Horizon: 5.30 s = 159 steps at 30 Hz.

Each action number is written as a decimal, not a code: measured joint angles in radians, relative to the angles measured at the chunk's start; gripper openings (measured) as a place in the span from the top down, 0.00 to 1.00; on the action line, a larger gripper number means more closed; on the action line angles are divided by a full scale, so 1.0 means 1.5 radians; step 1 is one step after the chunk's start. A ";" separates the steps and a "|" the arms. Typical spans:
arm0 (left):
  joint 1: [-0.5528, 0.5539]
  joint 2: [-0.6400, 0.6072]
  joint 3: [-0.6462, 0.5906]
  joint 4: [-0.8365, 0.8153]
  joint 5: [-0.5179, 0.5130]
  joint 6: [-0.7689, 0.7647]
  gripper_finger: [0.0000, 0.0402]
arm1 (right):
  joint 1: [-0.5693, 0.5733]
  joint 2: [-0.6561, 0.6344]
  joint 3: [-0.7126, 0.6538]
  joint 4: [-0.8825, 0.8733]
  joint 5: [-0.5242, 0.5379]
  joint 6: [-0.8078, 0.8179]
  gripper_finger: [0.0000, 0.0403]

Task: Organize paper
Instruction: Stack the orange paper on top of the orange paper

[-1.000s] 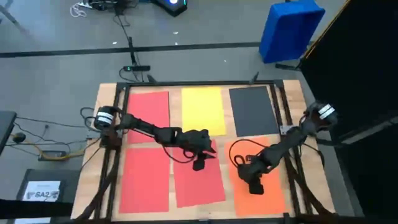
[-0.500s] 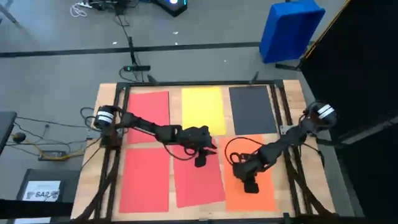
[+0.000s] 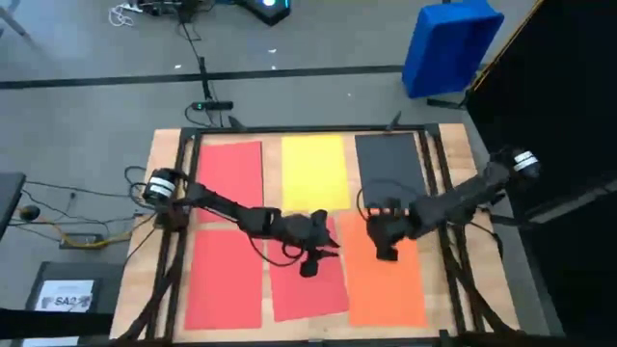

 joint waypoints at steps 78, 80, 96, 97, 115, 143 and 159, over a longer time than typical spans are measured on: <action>-0.018 0.334 0.381 -0.252 -0.144 -0.195 1.00 | -0.079 0.064 -0.086 0.089 -0.185 -0.095 1.00; -0.021 0.334 0.381 -0.247 -0.142 -0.194 1.00 | -0.079 0.062 -0.080 0.082 -0.174 -0.096 1.00; -0.023 0.326 0.427 -0.263 -0.113 -0.160 1.00 | -0.066 -0.051 -0.038 0.005 -0.099 -0.064 1.00; -0.023 0.325 0.434 -0.269 -0.110 -0.157 1.00 | -0.062 -0.065 -0.038 -0.006 -0.094 -0.056 1.00; 0.093 0.292 0.466 -0.404 -0.118 -0.039 1.00 | 0.395 -0.132 -0.037 0.035 0.084 0.294 1.00; 0.157 0.354 0.466 -0.294 -0.054 -0.053 1.00 | 0.533 0.284 0.171 0.264 -0.158 0.352 1.00; 0.158 0.384 0.467 -0.290 -0.035 -0.074 1.00 | 0.593 0.297 0.171 0.138 -0.224 0.480 1.00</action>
